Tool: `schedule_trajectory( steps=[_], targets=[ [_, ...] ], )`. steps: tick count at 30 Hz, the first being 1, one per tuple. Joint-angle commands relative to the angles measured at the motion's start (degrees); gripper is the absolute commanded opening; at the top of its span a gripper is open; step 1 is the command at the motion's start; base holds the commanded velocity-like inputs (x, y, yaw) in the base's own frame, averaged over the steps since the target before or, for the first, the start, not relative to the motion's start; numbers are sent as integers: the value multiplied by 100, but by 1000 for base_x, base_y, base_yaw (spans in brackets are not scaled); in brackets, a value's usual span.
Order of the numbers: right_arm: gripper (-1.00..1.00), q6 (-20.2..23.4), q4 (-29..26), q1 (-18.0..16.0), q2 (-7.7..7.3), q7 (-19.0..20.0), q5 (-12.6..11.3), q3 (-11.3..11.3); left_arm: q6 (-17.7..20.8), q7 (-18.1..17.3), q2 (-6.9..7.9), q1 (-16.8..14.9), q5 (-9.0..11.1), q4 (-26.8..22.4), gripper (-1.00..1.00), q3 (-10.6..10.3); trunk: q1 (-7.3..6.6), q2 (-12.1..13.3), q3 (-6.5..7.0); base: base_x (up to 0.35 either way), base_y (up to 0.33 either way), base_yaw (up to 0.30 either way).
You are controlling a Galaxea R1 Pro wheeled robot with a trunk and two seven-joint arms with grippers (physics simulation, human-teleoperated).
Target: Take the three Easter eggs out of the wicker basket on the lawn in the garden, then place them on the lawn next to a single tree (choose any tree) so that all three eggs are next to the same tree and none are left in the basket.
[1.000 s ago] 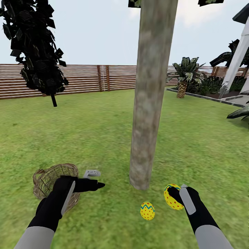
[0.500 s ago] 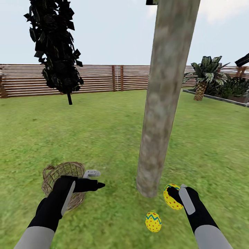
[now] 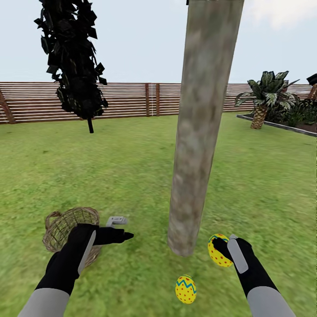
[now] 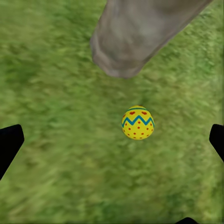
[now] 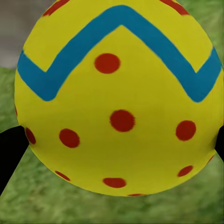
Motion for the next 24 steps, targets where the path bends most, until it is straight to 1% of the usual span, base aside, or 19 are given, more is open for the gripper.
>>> schedule_trajectory(
  steps=[1, 6, 12, 15, 18, 21, 23, 24],
  targets=[
    [-100, 9, -9, -3, 12, -47, -58, -6, 20, -49, -1, -3, -48, -6, 100, 7, 0, -3, -2, 0, -38, -87],
    [-100, 2, -9, -3, 21, -48, -56, -4, 27, -59, -1, -3, -47, -21, 100, 11, 0, -3, 8, 0, -6, -1],
    [-100, -4, -9, -3, 23, -49, -56, -4, 47, -93, 8, -3, -38, -80, 100, 59, 131, -244, -99, 0, 0, 2],
    [-100, -38, -9, -3, 31, -49, -56, -4, 107, -127, 24, -3, 17, -122, 100, 88, 197, -364, -153, 0, 0, 0],
    [-100, -55, -1, -3, 32, -48, -56, 0, 351, -156, 46, -3, 41, -128, 100, 104, 263, -484, -207, 0, 0, 0],
    [-100, -62, 52, 3, 39, -47, -49, 4, 434, -373, 69, -3, 49, -136, 100, 141, 329, -605, -260, 0, 0, 0],
    [-100, -155, 66, 3, 38, -47, -51, 5, 448, -680, 96, -9, 43, -137, 100, 147, 373, -685, -296, 0, 0, 0],
    [-100, -203, 72, 3, 35, -47, -53, 5, 448, -837, 140, -16, 38, -131, 100, 148, 395, -725, -314, 0, 0, 0]
  ],
)
